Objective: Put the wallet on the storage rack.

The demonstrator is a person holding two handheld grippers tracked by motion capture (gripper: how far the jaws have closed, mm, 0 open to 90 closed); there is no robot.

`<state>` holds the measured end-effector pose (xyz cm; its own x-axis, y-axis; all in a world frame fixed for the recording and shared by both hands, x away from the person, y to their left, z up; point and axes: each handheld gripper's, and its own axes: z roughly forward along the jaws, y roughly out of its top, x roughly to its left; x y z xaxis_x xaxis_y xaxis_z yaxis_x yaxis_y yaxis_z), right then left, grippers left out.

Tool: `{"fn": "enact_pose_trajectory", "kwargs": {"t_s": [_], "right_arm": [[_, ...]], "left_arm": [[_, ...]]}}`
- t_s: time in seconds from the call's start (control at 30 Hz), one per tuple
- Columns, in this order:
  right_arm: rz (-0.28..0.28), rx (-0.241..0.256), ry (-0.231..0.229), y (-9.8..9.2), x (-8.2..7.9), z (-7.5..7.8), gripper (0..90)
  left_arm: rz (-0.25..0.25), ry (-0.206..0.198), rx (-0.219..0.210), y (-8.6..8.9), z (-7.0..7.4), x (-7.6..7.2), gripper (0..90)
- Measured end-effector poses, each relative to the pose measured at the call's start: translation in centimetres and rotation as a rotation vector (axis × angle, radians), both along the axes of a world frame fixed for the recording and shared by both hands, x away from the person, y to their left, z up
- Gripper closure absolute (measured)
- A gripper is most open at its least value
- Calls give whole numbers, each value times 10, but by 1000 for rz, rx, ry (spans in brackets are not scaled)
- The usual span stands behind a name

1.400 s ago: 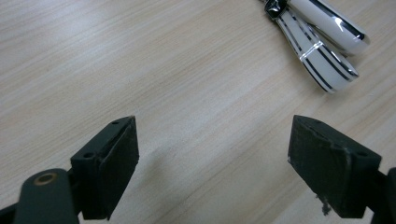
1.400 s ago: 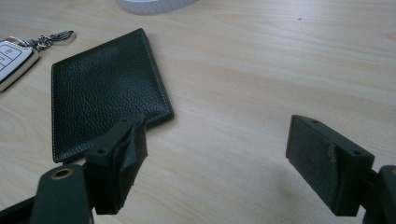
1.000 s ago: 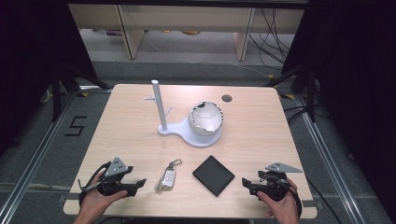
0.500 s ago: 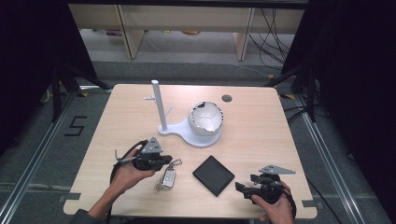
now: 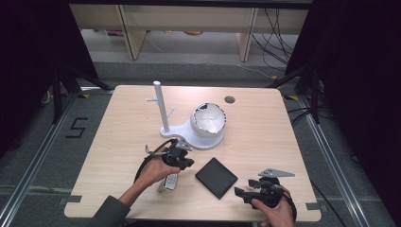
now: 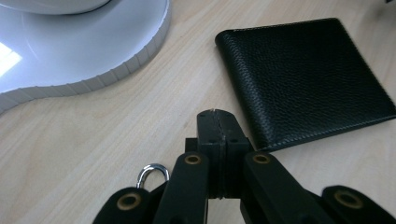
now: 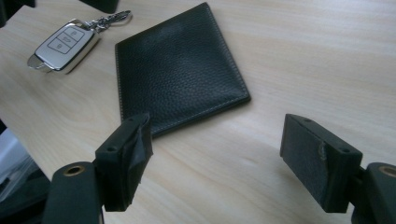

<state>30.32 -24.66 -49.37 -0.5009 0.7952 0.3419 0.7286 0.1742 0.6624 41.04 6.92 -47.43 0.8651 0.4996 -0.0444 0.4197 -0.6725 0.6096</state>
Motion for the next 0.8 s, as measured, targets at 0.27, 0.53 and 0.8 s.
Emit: {"fn": "enact_pose_trajectory", "kwargs": {"t_s": [0.27, 0.53, 0.8], "right_arm": [[2, 22, 59, 10, -2, -2, 261], [32, 14, 75, 19, 1, -5, 262], [28, 13, 98, 24, 6, -8, 261]], "left_arm": [[-21, 22, 17, -13, -6, 4, 894], [-19, 36, 34, -17, -12, 5, 893], [-47, 63, 38, -25, -18, 1, 893]]}}
